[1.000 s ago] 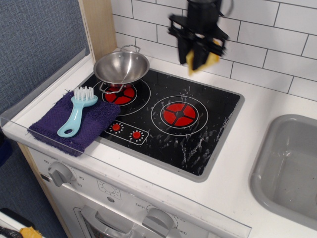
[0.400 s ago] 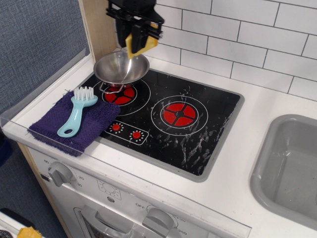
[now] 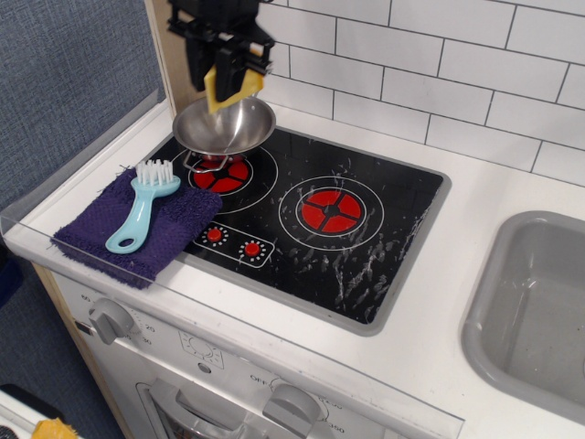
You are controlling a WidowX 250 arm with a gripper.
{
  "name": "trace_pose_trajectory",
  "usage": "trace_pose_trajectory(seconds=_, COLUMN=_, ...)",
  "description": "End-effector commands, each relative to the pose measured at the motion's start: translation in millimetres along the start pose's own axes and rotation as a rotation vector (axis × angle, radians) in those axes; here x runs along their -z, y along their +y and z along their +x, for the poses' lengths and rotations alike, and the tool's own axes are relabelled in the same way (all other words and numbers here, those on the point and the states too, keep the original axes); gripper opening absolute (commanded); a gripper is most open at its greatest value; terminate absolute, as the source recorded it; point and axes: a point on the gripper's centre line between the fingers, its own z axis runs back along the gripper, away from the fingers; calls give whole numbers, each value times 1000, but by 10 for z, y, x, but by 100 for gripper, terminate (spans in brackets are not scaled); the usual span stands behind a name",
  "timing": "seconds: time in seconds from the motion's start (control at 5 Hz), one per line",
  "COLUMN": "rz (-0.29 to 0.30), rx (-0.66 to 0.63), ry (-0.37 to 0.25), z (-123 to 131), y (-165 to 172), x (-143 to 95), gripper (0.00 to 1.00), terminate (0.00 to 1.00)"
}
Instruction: Pick up the cheese and put it in the bowl.
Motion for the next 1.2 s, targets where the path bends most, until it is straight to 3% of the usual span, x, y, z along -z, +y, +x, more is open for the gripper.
trace_pose_trajectory(seconds=0.0, rz=-2, rx=0, ry=18, z=28, y=28, x=62, gripper=0, terminate=0)
trace_pose_trajectory(seconds=0.4, rz=2, rx=12, ry=7, z=134, y=-34, x=243, gripper=0, terminate=0)
trace_pose_trajectory(seconds=0.6, rz=6, rx=13, ry=9, z=151, y=-51, x=268, gripper=100, terminate=0)
trace_pose_trajectory(seconds=1.0, rz=-4, rx=9, ry=-33, z=139, y=-33, x=162, gripper=100, terminate=0)
